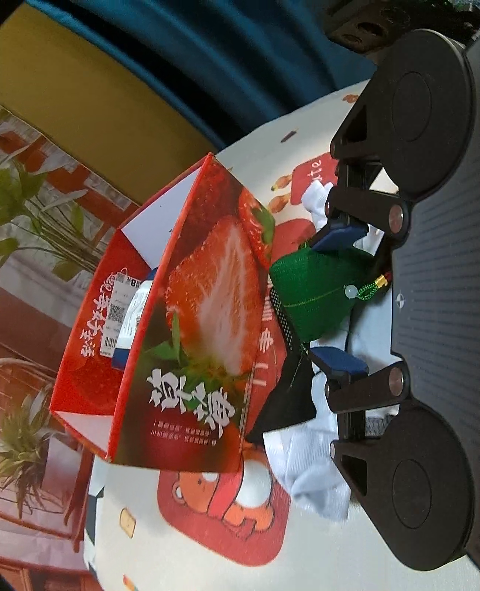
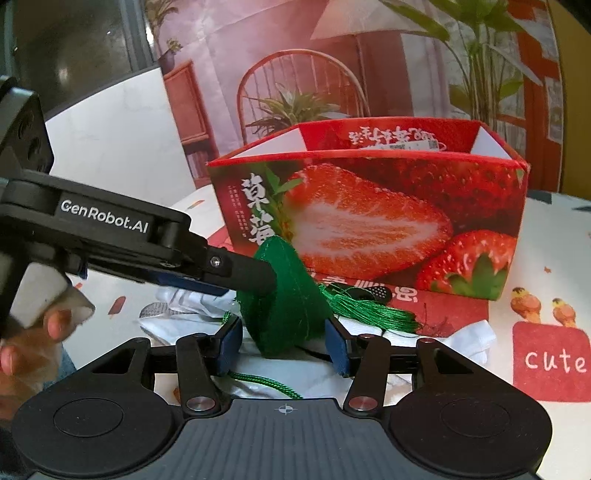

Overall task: Organize soft objects
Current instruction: 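Carry the green pouch with the right gripper up and over the box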

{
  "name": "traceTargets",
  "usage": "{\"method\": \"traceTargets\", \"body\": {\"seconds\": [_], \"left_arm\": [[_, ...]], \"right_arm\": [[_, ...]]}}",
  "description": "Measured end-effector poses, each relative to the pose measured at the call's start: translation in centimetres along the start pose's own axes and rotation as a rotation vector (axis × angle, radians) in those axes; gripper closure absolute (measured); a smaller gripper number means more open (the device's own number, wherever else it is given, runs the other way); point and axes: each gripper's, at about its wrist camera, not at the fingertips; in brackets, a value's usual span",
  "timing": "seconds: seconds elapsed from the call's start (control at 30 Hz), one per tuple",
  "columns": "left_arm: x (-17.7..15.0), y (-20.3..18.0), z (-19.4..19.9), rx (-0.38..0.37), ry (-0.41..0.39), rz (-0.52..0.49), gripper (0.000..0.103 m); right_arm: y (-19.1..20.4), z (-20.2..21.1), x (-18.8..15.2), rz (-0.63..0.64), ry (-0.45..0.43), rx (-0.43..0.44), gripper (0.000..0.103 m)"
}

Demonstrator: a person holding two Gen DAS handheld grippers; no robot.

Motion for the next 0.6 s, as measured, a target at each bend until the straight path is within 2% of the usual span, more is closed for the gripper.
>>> {"method": "traceTargets", "body": {"seconds": [0.13,0.2,0.3,0.33,0.37,0.47,0.6], "left_arm": [[0.1,0.5,-0.9,-0.004,-0.014,0.01,0.035],[0.4,0.8,-1.3,-0.029,-0.013,0.029,0.035],[0.8,1.0,-1.8,-0.067,-0.006,0.03,0.037],[0.7,0.9,-2.0,-0.089,0.002,0.025,0.041],[0.7,0.7,-2.2,-0.101,0.011,0.021,0.041],[0.7,0.4,-2.5,-0.073,0.01,-0.005,0.041],[1.1,0.1,-1.5,-0.09,-0.021,-0.006,0.044]], "right_arm": [[-0.3,-0.2,0.0,-0.004,-0.004,0.008,0.056],[-0.5,-0.2,0.0,-0.009,-0.003,0.012,0.056],[-0.9,-0.4,0.0,-0.025,-0.004,0.016,0.056],[-1.1,-0.4,-0.1,-0.031,-0.004,0.018,0.057],[-1.2,-0.5,-0.1,-0.036,-0.003,0.02,0.057],[-1.2,-0.5,-0.1,-0.032,-0.009,0.023,0.057],[-1.2,0.0,0.3,-0.025,-0.024,0.021,0.06]]}}
Point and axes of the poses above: each gripper's, at about its wrist camera, not at the fingertips, and z roughly against the way its jaws point, y to its left, x to its top, and after that the axes turned 8 degrees about y, right-handed
